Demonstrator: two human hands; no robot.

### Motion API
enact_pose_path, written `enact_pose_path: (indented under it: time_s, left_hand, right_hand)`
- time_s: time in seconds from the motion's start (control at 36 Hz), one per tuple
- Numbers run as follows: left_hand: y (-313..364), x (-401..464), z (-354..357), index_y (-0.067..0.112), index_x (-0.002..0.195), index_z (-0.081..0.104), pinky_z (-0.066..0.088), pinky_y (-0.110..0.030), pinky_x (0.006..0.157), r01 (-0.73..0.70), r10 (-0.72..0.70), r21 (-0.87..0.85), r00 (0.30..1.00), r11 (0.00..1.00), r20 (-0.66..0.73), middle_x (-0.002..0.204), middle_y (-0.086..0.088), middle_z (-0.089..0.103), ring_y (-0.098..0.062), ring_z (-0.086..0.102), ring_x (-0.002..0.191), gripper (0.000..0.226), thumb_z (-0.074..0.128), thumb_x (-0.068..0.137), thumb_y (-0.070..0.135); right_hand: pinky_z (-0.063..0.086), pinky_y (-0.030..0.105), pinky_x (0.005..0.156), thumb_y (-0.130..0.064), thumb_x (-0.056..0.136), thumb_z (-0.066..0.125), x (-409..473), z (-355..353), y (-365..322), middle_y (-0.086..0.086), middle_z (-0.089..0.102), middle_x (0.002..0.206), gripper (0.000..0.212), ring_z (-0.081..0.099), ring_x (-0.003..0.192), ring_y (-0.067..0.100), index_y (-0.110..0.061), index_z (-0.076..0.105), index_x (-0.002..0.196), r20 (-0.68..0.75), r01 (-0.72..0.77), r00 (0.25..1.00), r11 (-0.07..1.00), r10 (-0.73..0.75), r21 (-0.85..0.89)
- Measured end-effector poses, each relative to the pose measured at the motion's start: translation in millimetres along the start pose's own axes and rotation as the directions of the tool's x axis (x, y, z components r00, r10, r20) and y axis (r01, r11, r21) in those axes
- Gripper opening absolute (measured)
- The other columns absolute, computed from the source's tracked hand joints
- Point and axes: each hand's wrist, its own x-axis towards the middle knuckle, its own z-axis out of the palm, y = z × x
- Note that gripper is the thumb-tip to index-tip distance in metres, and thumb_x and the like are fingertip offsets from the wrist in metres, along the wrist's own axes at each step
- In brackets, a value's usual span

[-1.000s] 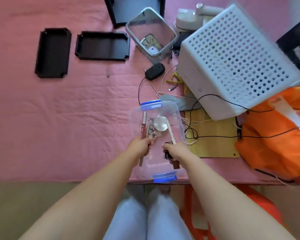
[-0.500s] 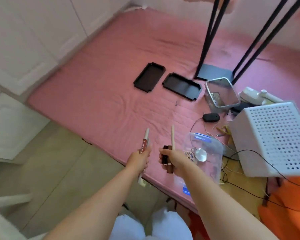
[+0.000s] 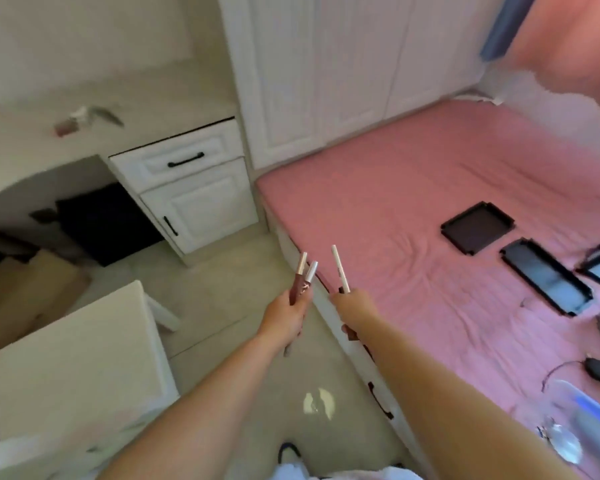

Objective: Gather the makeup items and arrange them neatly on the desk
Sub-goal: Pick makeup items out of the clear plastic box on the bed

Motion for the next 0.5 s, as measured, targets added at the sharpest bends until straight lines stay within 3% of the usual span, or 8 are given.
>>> enact_pose_path:
  time_s: [0.11, 0.17, 0.22, 0.42, 0.5]
  left_hand:
    - [-6.4, 12.9, -67.3, 0.024, 0.084, 0.055, 0.042, -0.024, 0.052, -0.024, 0.031, 0.040, 0.981, 0.999, -0.190, 0.065, 0.007, 0.057, -0.011, 0.053, 0.054, 0.027, 0.057, 0.084, 0.051]
    - [-6.3, 20.5, -97.8, 0.027, 0.087, 0.055, 0.036, -0.012, 0.049, -0.035, 0.055, 0.083, 0.965, 0.996, -0.256, 0.070, 0.013, 0.057, -0.001, 0.052, 0.062, 0.023, 0.061, 0.082, 0.048]
    - [-4.2, 28.3, -124.8, 0.029, 0.089, 0.054, 0.033, -0.010, 0.047, -0.034, 0.058, 0.085, 0.952, 0.996, -0.300, 0.072, 0.015, 0.056, 0.003, 0.051, 0.064, 0.019, 0.064, 0.082, 0.044]
    - [2.9, 69.9, -203.0, 0.020, 0.103, 0.057, 0.048, -0.033, 0.071, 0.041, 0.024, 0.139, 0.900, 0.989, -0.435, 0.090, 0.000, 0.064, -0.023, 0.061, 0.084, 0.026, 0.062, 0.083, 0.036]
    - [7.4, 98.8, -236.1, 0.021, 0.109, 0.055, 0.046, -0.032, 0.066, 0.082, 0.033, 0.215, 0.875, 0.973, -0.483, 0.093, -0.001, 0.063, -0.024, 0.059, 0.082, 0.029, 0.058, 0.085, 0.036]
  right_hand:
    - [0.035, 0.022, 0.039, -0.024, 0.087, 0.051, 1.5, 52.5, -50.3, 0.001, 0.049, 0.062, 0.008, 0.048, 0.047, 0.018, -0.019, 0.051, 0.080, 0.012, 0.199, 0.980, 0.962, -0.201, -0.189]
    - [0.034, 0.023, 0.040, -0.025, 0.086, 0.051, 4.3, 73.9, -77.0, 0.000, 0.051, 0.064, 0.007, 0.049, 0.050, 0.018, -0.019, 0.054, 0.087, 0.031, 0.250, 0.968, 0.938, -0.250, -0.241]
    - [0.035, 0.024, 0.041, -0.025, 0.087, 0.053, 8.6, 93.1, -103.1, 0.000, 0.051, 0.064, 0.012, 0.050, 0.052, 0.017, -0.016, 0.059, 0.093, 0.050, 0.290, 0.956, 0.917, -0.287, -0.273]
    - [0.043, 0.031, 0.065, -0.024, 0.087, 0.049, 40.1, 149.5, -181.9, 0.006, 0.059, 0.089, 0.023, 0.055, 0.081, 0.028, -0.011, 0.060, 0.103, 0.081, 0.436, 0.887, 0.766, -0.454, -0.472]
    - [0.048, 0.035, 0.072, -0.025, 0.088, 0.049, 60.0, 169.8, -220.5, 0.009, 0.061, 0.098, 0.022, 0.059, 0.090, 0.032, -0.013, 0.059, 0.104, 0.105, 0.478, 0.859, 0.711, -0.502, -0.515]
